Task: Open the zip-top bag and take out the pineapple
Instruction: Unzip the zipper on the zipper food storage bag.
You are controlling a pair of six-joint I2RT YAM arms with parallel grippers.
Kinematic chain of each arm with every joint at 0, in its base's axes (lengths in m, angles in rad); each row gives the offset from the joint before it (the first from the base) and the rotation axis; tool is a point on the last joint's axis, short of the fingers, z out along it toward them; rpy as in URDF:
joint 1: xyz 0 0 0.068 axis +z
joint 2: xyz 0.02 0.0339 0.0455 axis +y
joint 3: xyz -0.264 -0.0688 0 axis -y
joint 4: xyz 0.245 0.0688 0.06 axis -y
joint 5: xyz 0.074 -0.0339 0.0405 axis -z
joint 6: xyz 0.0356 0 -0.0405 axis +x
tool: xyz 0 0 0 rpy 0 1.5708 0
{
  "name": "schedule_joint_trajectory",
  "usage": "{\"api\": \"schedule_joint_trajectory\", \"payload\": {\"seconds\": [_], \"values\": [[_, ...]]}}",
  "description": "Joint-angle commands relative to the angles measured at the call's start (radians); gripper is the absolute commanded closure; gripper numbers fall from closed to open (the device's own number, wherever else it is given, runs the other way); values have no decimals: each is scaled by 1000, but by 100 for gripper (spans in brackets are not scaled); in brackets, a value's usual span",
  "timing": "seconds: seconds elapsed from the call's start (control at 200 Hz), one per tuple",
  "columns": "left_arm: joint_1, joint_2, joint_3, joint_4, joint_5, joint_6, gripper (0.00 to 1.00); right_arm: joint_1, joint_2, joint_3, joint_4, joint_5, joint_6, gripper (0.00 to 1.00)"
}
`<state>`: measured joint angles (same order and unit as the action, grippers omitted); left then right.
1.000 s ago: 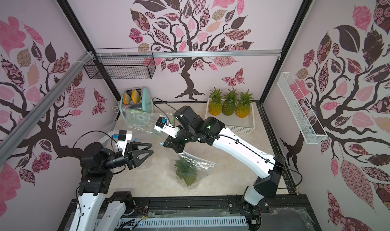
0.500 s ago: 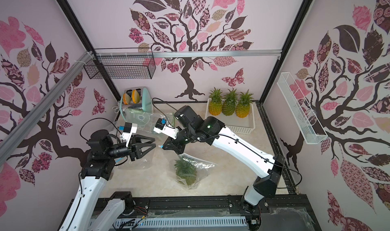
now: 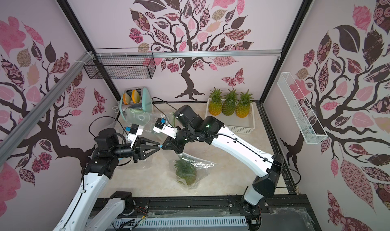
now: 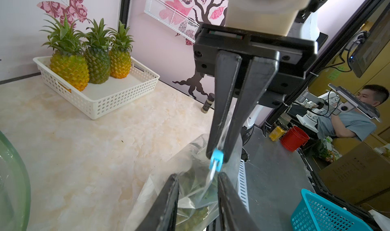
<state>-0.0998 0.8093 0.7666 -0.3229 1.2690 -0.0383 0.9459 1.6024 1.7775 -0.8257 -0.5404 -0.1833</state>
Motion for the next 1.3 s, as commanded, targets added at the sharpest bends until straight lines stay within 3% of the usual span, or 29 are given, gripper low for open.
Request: {"api": "schedule_joint_trajectory", "payload": {"seconds": [0.0,0.48,0.59,0.78,1.295], "values": [[-9,10,12,1,7,22,69,-7,11,32,17,-20,-8,93],[-43,35,19,39,6,8,74,-7,25,28,31,-6,-4,93],[-44,34,19,44,4,6,80,-7,31,31,32,-5,-2,93],[-45,25,16,46,-15,6,100,-9,33,33,34,9,1,93],[-45,-34,-7,172,-259,-108,100,-13,-35,-36,2,74,-1,93]]}}
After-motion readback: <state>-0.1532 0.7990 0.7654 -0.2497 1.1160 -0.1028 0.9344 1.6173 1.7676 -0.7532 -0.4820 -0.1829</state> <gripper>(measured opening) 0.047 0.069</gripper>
